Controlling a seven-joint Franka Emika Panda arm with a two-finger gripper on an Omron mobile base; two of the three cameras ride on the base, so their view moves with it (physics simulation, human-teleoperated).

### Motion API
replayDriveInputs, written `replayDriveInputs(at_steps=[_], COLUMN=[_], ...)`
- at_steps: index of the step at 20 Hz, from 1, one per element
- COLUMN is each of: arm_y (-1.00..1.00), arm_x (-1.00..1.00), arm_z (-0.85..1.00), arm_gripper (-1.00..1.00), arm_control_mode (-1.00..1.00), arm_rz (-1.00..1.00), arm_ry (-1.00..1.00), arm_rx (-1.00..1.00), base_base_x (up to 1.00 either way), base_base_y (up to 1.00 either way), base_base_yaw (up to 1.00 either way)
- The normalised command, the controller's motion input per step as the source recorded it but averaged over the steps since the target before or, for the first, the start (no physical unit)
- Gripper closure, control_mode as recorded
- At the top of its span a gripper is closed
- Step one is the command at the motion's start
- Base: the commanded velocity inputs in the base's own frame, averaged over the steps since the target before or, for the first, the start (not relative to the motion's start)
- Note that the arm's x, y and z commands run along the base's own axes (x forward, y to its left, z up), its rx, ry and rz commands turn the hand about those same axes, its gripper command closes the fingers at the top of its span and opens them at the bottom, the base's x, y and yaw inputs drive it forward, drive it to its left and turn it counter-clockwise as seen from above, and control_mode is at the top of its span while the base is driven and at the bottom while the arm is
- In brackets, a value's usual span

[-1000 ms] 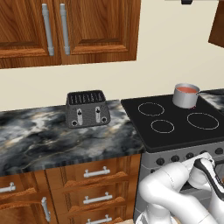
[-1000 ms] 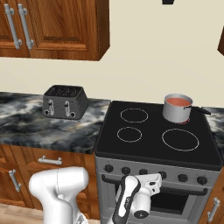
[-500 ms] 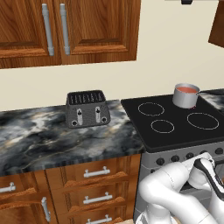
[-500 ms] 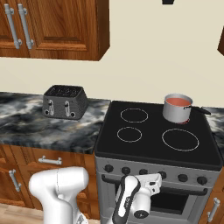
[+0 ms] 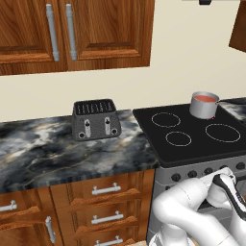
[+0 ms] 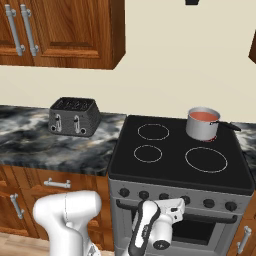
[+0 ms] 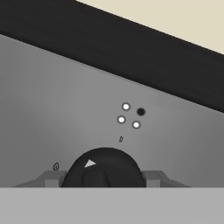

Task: Wait until the marinara sauce is simmered to a deep red color and then turn off the stove.

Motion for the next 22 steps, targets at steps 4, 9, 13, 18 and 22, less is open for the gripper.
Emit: replayDriveInputs(at_steps=[4,9,13,18,22], arm_y=[0.0,0.0,0.0,0.0,0.0], arm_x=[0.0,0.0,0.0,0.0,0.0], arm_z=[0.0,0.0,0.0,0.0,0.0], arm_gripper=[1.0,1.0,1.0,1.0,1.0], arm_control_mode=[-1.0,-1.0,-1.0,-1.0,-1.0], arm_rz=[0.0,0.0,0.0,0.0,0.0], arm_ry=[0.0,0.0,0.0,0.0,0.0], arm_rx=[0.0,0.0,0.0,0.0,0.0], base_base_x=[0.0,0.0,0.0,0.0,0.0], base_base_y=[0.0,0.0,0.0,0.0,0.0], base_base_yaw=[0.0,0.0,0.0,0.0,0.0])
